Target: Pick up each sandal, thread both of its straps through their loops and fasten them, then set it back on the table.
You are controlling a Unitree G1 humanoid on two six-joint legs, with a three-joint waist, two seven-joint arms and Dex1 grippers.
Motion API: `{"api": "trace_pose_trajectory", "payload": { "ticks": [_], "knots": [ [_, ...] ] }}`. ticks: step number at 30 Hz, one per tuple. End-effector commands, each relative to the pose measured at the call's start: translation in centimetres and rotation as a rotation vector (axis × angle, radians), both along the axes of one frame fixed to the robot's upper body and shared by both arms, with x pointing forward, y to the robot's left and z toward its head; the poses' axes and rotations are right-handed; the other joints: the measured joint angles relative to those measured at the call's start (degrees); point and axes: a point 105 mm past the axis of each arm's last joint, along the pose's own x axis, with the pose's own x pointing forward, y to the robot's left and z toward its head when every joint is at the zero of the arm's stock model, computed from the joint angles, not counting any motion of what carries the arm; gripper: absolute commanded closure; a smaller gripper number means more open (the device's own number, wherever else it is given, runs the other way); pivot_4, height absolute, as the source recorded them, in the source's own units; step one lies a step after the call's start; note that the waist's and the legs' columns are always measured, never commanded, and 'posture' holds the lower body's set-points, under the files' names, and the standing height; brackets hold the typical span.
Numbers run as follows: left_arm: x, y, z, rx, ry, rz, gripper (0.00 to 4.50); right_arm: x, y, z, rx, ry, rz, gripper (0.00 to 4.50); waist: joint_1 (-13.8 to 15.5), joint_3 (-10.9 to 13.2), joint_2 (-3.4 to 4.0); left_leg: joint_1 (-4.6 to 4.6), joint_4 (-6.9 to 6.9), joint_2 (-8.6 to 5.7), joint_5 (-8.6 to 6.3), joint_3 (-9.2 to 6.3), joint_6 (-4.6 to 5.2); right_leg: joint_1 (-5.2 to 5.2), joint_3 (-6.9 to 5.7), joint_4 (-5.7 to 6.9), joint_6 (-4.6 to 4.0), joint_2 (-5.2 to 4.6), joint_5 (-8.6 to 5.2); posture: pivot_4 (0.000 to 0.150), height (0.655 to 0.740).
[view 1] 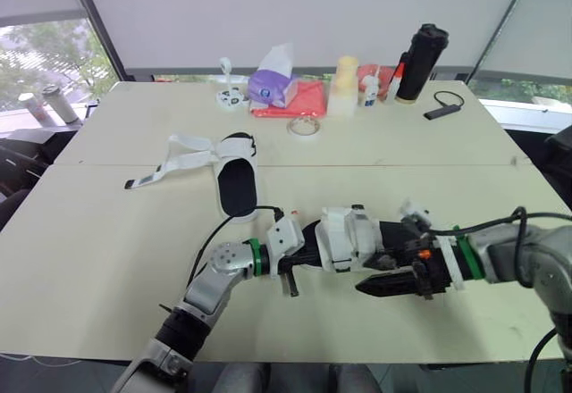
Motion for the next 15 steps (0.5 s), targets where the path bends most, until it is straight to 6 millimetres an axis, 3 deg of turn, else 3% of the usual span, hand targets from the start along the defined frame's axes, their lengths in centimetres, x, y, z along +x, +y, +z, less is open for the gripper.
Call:
{"api": "trace_pose_trajectory", "payload": {
  "ticks": [1,6,15],
  "knots": [
    [-0.3,1.1,-3.6,0.113,0.101,0.037,4.50,-0.2,0.3,-0.3,0.014,-0.021,-0.013,0.63,0.0,0.0,0.00,0.00,0.00,0.01,0.00,-0.01,0.00,0.00,-0.01,0.01,0.00,0.01,0.00,0.150,0.7400],
    [-0.4,1.1,-3.6,0.111,0.104,0.038,4.50,0.2,1.3,-1.9,0.065,0.007,-0.074,0.63,0.0,0.0,0.01,0.01,0.00,0.01,0.00,-0.02,0.00,0.02,-0.01,0.01,0.00,0.04,0.00,0.150,0.7400],
    [-0.5,1.2,-3.6,0.109,0.107,0.045,4.50,1.6,3.0,-1.5,0.130,-0.049,-0.113,0.63,-0.2,0.0,0.03,0.03,-0.01,0.02,0.00,-0.05,0.00,0.00,-0.01,0.02,-0.02,0.09,0.02,0.150,0.7400]
  ]
}}
